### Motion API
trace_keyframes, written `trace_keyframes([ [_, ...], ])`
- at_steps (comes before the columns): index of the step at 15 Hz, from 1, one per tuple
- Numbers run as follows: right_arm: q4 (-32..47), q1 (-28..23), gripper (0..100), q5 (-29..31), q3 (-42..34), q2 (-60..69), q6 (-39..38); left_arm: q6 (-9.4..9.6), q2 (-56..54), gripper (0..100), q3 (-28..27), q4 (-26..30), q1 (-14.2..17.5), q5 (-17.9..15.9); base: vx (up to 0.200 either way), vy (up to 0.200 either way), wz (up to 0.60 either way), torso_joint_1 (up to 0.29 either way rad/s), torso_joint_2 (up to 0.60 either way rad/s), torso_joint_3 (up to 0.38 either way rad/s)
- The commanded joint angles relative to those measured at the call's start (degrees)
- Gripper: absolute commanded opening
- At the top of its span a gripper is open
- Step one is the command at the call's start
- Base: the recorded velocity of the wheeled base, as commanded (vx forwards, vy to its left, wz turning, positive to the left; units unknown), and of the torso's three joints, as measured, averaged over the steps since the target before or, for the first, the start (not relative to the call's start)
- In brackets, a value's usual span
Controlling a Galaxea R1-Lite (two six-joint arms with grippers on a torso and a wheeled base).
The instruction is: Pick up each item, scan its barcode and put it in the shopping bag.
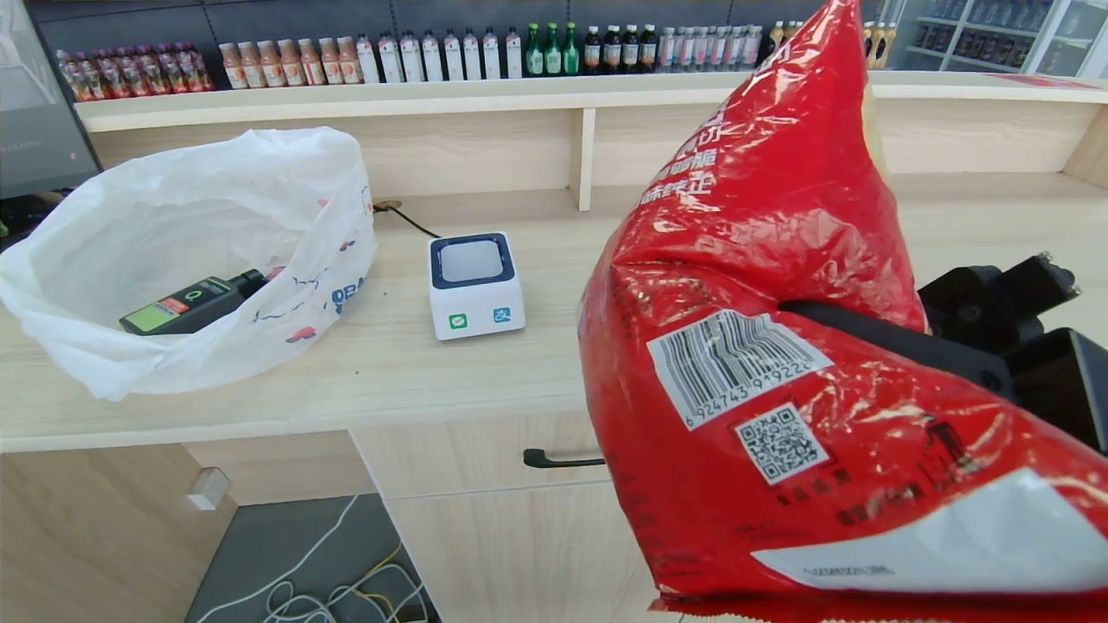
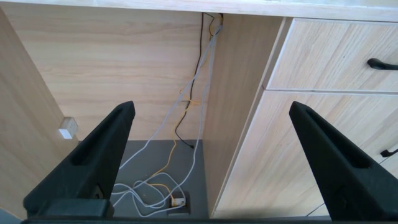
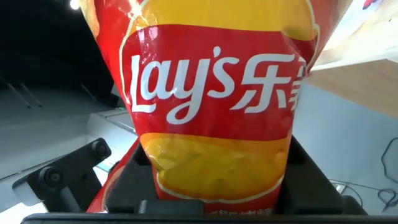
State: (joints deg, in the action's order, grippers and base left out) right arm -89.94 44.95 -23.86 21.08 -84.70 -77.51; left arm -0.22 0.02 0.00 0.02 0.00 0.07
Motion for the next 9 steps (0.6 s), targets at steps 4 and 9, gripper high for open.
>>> trace_keyframes([
  [4,-0.1,0.8,0,0.0,-0.2,-0.1,0.0,-0.04,0.0,100,0.0,0.0,0.0,0.0,0.000,0.000,0.00,0.000,0.00,0.000],
  [9,-0.1,0.1,0,0.0,-2.1,0.1,1.3,-0.04,0.0,100,0.0,0.0,0.0,0.0,0.000,0.000,0.00,0.000,0.00,0.000],
])
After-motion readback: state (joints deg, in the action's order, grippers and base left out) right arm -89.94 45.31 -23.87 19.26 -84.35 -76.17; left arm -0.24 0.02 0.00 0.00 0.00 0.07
